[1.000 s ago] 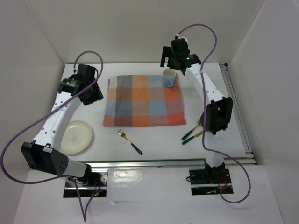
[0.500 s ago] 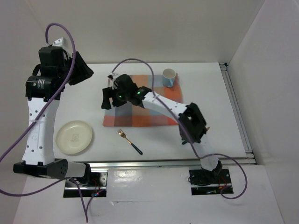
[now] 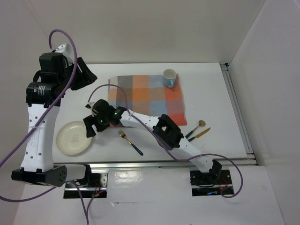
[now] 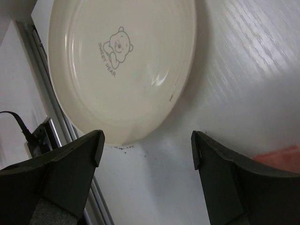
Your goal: Set the dinner table for one person
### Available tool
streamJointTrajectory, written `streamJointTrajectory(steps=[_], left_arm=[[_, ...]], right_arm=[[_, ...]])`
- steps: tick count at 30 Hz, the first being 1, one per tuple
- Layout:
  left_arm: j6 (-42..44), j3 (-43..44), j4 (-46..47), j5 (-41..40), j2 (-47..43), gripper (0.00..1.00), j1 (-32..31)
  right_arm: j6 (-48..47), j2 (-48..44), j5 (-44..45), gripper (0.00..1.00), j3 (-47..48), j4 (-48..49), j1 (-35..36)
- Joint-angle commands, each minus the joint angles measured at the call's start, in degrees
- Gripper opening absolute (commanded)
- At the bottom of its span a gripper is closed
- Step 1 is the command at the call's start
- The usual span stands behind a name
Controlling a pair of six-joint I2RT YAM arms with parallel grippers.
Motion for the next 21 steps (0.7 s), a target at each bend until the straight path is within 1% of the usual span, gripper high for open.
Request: streamJointTrajectory(steps=[1,4,7,8,10,11,12,15,16,17,19,21], left_arm=[[1.1,-1.1,1.9,1.0,-1.7,0.66,0.2],[1.1,-1.7,1.9,1.0,-2.3,0.66,0.2],[1.1,-2.2,1.9,1.0,-2.3,0.66,0.2],[1.1,-2.2,1.9,1.0,-2.3,0.66,0.2],[1.1,-2.2,1.9,0.5,-2.3,0.66,0.2],[1.1,-2.2,1.3,0.5,-2.3,0.66,0.2],[1.1,-2.7,1.3,0.5,-2.8,0.66,0.2],[1.1,-3.3,1.3,0.5,-2.8,0.66,0.2],[1.1,-2.6,1.3,1.5,-2.8,0.66,0.2],[1.1,-2.0,1.3,3.1,-2.2,0.66,0.2],[1.1,-0.4,1.3,4.9,-1.1,0.66,0.2],[1.1,1.0,0.5,5.9,0.5,0.66,0.2]], right_arm=[[0.3,3.7,-1.2,0.86,5.8,2.4,0.5],[1.7,6.1,-1.2,0.83,8.4,1.0,0.5],[3.4,7.4,-1.2,0.74,8.4,1.8,0.5],[4.6,7.4,-1.2,0.64,8.4,2.4,0.5],[6.2,8.0,-0.7,0.51,7.7,2.4,0.5],[6.8,7.1,-0.7,0.42,7.2,2.4,0.0],[7.3,6.4,-0.2,0.23,6.5,2.4,0.0],[8.7,1.2,1.5,0.01,1.2,4.0,-1.1],[8.7,-0.2,1.5,0.0,-1.1,4.5,-1.6],[9.3,-2.9,1.5,0.0,-2.1,5.6,-2.4],[10.5,-5.3,0.8,0.0,-3.3,5.6,-3.6],[10.5,-8.4,1.3,0.0,-3.3,3.6,-4.3]])
